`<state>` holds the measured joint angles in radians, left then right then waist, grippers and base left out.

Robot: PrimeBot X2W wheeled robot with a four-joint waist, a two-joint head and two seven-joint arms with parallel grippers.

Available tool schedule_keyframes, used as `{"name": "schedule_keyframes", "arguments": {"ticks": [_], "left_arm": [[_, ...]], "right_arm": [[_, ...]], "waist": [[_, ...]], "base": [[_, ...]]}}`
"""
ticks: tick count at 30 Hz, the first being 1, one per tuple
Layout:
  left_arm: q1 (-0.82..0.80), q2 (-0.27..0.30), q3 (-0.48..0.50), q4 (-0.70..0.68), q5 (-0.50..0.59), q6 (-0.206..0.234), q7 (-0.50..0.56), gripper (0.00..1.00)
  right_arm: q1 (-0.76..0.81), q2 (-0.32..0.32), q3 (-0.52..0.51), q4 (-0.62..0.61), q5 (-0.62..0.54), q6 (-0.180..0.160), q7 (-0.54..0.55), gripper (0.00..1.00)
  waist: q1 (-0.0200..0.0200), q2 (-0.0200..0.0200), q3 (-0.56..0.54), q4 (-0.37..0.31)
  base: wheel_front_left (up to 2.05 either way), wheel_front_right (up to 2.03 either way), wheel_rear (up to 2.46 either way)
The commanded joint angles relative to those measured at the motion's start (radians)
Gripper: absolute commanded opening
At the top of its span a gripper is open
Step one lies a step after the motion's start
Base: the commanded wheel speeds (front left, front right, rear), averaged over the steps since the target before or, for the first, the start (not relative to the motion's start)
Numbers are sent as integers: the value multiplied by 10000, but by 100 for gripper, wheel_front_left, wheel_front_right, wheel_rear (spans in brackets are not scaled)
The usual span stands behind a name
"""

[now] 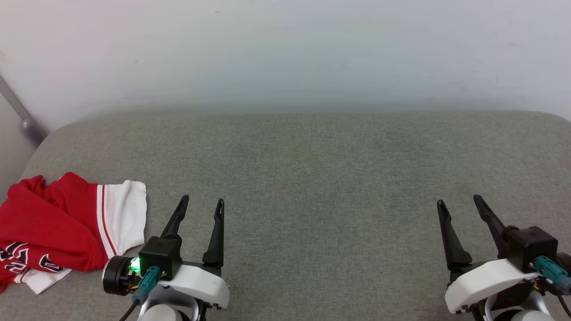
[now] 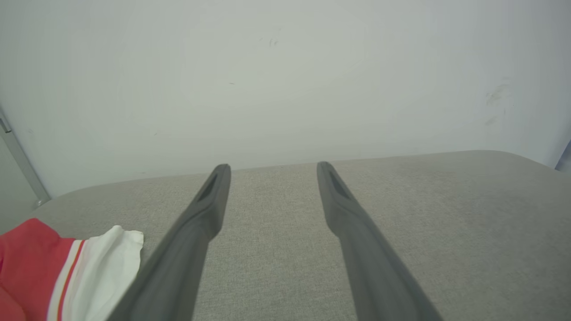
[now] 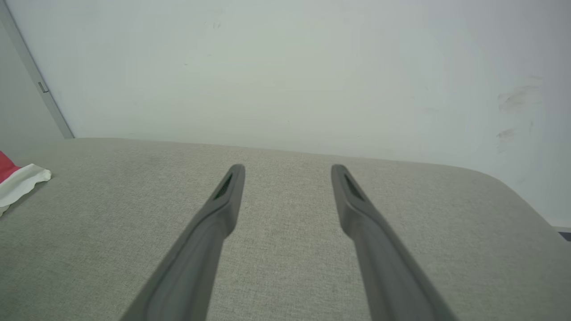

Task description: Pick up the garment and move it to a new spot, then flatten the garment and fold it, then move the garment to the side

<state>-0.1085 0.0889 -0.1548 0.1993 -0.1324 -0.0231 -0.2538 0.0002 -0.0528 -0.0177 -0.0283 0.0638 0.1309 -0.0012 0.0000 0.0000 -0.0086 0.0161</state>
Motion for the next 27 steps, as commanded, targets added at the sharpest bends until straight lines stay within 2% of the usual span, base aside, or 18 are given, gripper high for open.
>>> {"name": "schedule_keyframes", "arguments": {"ticks": [1, 19, 27], "left_arm": [[-100, -12, 7, 50, 176, -47, -92, 100], [-116, -173, 221, 261, -39, -271, -127, 100], [-185, -188, 356, 314, -100, -216, -127, 100]], "right_arm": [[10, 40, 0, -67, -238, -3, -90, 100], [-19, 40, -126, 53, -156, -3, -178, 100], [36, 40, -168, -64, -194, -3, -169, 100]], "waist": [[0, 0, -7, 5], [0, 0, 9, 37], [0, 0, 15, 464]], "base": [[0, 0, 0], [0, 0, 0], [0, 0, 0]]}}
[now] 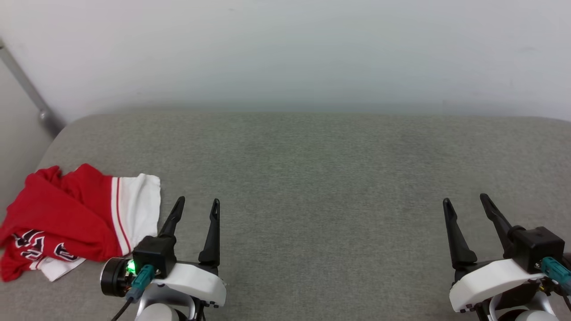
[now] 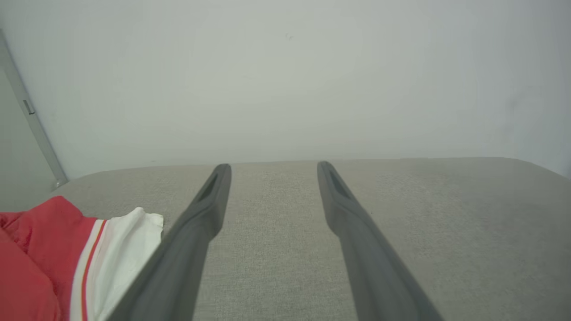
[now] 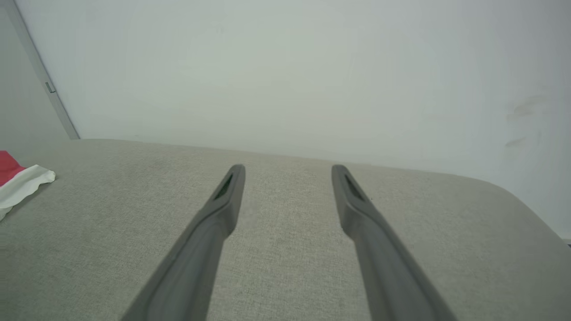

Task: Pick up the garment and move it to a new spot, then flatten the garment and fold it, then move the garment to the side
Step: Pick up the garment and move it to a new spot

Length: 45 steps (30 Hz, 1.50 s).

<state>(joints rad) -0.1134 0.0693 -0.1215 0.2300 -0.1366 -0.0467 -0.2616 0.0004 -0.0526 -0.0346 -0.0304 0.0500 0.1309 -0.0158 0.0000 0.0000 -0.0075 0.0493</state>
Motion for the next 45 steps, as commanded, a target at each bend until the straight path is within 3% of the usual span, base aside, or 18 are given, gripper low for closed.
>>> {"name": "schedule_keyframes", "arguments": {"ticks": [1, 16, 26, 35, 45], "left_arm": [[-147, 6, 50, -5, -65, 1, -49, 100], [62, 4, 879, -258, -393, 69, -38, 100], [227, -1, 1178, -373, -288, 1, -38, 100], [170, -28, 1250, -409, -137, -89, -38, 100], [-822, 71, 1293, -76, -238, -178, -34, 100]], "right_arm": [[60, 38, -28, -69, -71, -3, -20, 100], [-170, 36, 336, -140, 58, -3, 33, 100], [-249, 33, 625, -164, 152, -3, 46, 100], [-365, 33, 718, -136, 129, -3, 32, 100], [-588, 31, 751, -247, -38, -3, 175, 100]], "waist": [[0, 0, 6, 257], [0, 0, 89, 2338], [0, 0, 154, 3359], [0, 0, 239, 3648], [0, 0, 550, 3486]], "base": [[0, 0, 0], [0, 0, 0], [0, 0, 0], [0, 0, 0], [0, 0, 0]]}}
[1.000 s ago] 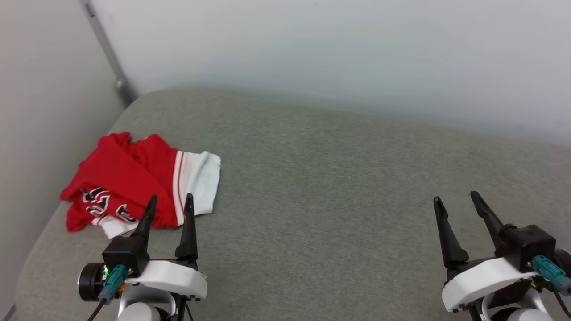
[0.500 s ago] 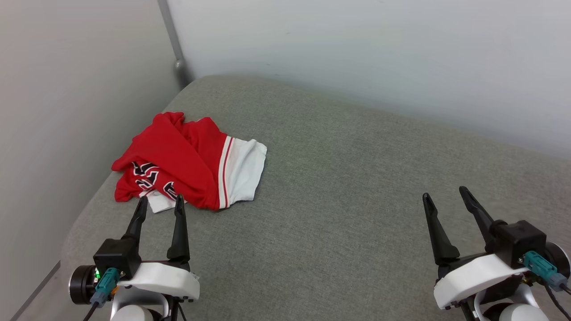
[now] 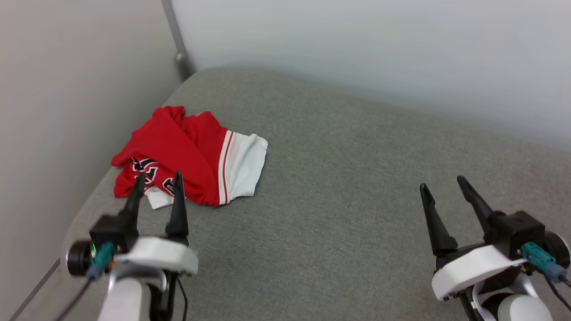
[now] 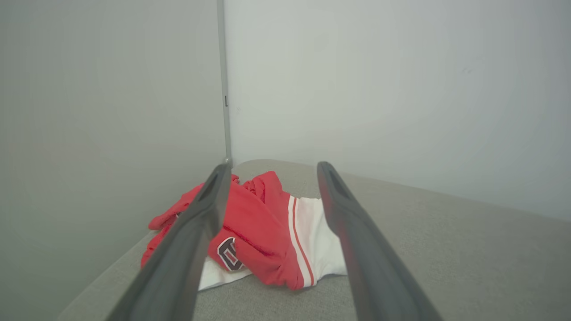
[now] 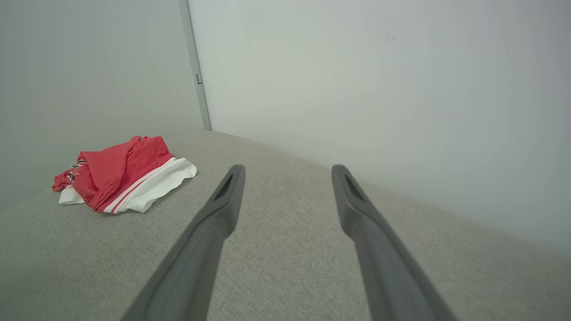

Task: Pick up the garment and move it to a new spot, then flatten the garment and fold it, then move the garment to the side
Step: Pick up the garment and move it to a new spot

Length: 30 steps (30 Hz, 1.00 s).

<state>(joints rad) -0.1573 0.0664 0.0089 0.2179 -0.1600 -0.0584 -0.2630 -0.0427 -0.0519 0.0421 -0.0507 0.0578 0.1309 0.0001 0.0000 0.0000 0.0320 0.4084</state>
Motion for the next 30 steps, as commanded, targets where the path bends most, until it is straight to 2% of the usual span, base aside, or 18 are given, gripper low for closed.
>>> {"name": "schedule_keyframes", "arguments": {"ticks": [1, 7, 14, 16, 20, 22, 30], "left_arm": [[-717, 140, -58, 125, -65, -137, 59, 100], [-3038, 956, -39, 1053, -711, -516, 1818, 100], [-5218, 2592, -31, 2544, -1441, -684, 4737, 100], [-5623, 3136, 75, 3004, -1722, -689, 5614, 100], [-6039, 3846, 129, 4098, -2377, -713, 7219, 100], [-6160, 4138, 165, 4527, -2632, -718, 7740, 100], [-5912, 4491, 305, 6031, -3427, -655, 9331, 100]], "right_arm": [[-229, 22, -12, -102, -176, -5, 58, 100], [-746, 22, 175, -356, -552, -3, 276, 100], [-1249, 21, 200, -395, -651, -5, 202, 100], [-1380, 21, 227, -400, -645, -5, 161, 100], [-1566, 22, 163, -301, -607, -5, 16, 100], [-1689, 22, 193, -244, -561, -5, -38, 100], [-2023, 24, 242, -91, -580, -5, -200, 100]], "waist": [[0, 0, 278, -173], [0, 0, 1239, -883], [0, 0, 2376, -2013], [0, 0, 2729, -2338], [0, 0, 3314, -2768], [0, 0, 3558, -2932], [0, 0, 4146, -3193]], "base": [[0, 0, 0], [0, 0, 0], [0, 0, 0], [0, 0, 0], [0, 0, 0], [0, 0, 0], [0, 0, 0]]}}
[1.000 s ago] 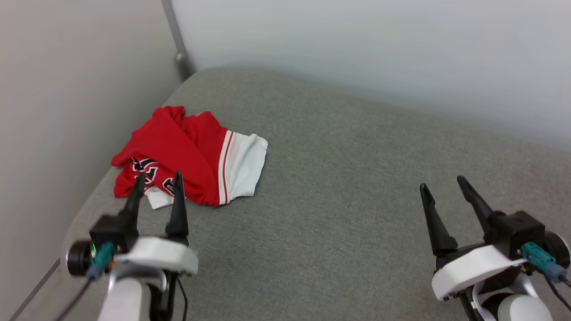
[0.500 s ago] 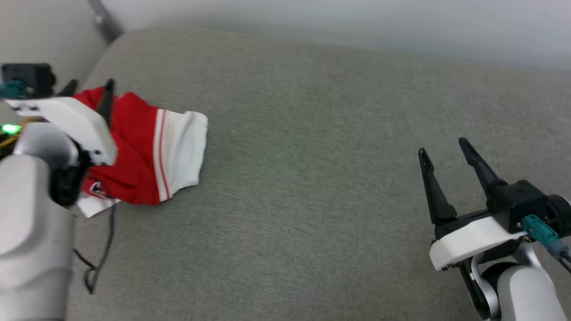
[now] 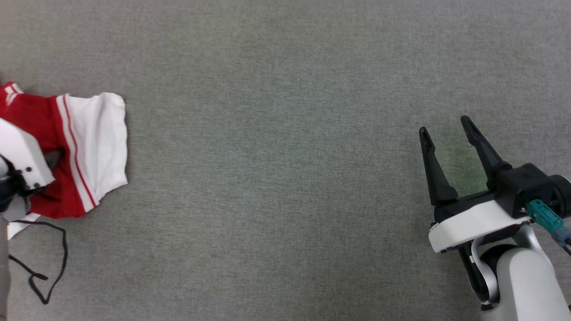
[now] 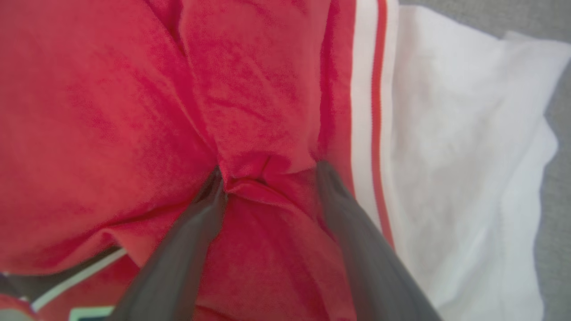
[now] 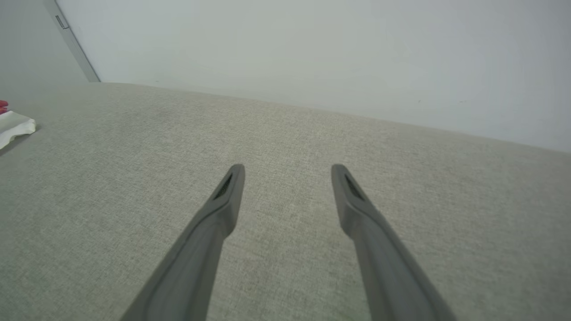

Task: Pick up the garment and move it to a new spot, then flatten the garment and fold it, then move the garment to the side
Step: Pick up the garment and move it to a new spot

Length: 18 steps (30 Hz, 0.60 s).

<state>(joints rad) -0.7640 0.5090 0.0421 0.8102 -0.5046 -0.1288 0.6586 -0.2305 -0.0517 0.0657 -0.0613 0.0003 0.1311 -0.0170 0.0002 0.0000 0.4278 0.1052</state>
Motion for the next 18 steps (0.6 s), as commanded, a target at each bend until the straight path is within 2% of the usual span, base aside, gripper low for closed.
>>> {"name": "schedule_keyframes", "arguments": {"ticks": [1, 4, 5, 6, 7, 8, 12, 18], "left_arm": [[236, 44, -6, 360, -27, 115, 270, 100], [429, -131, 22, 941, -181, 291, 755, 100], [473, -216, 19, 1069, -235, 340, 871, 81], [483, -296, 36, 1155, -306, 342, 962, 42], [467, -350, 28, 1183, -339, 345, 987, 11], [452, -384, 8, 1177, -353, 341, 920, 0], [135, -235, -55, 748, -114, 328, -22, 0], [-504, 201, -333, 47, 695, 568, -2360, 0]], "right_arm": [[-206, 22, 21, 42, -18, -7, -51, 100], [-276, 22, 12, 81, -51, -7, -65, 100], [-296, 22, 3, 96, -63, -7, -49, 100], [-321, 22, 0, 96, -75, -7, -27, 100], [-344, 22, -8, 103, -94, -7, -15, 100], [-357, 22, -11, 115, -99, -7, -18, 100], [-298, 22, -60, 179, -123, -7, 10, 100], [88, 22, -145, 356, 12, -7, -49, 100]], "waist": [[-2, 0, 234, -179], [-2, 0, 327, -179], [-2, 0, 338, -170], [-2, 0, 346, -159], [-2, 0, 347, -145], [-2, 0, 335, -126], [-2, 0, 87, -6], [-2, 0, -791, 260]], "base": [[0, 0, 0], [0, 0, 0], [0, 0, 0], [0, 0, 0], [0, 0, 0], [0, 0, 0], [0, 0, 0], [0, 0, 0]]}}
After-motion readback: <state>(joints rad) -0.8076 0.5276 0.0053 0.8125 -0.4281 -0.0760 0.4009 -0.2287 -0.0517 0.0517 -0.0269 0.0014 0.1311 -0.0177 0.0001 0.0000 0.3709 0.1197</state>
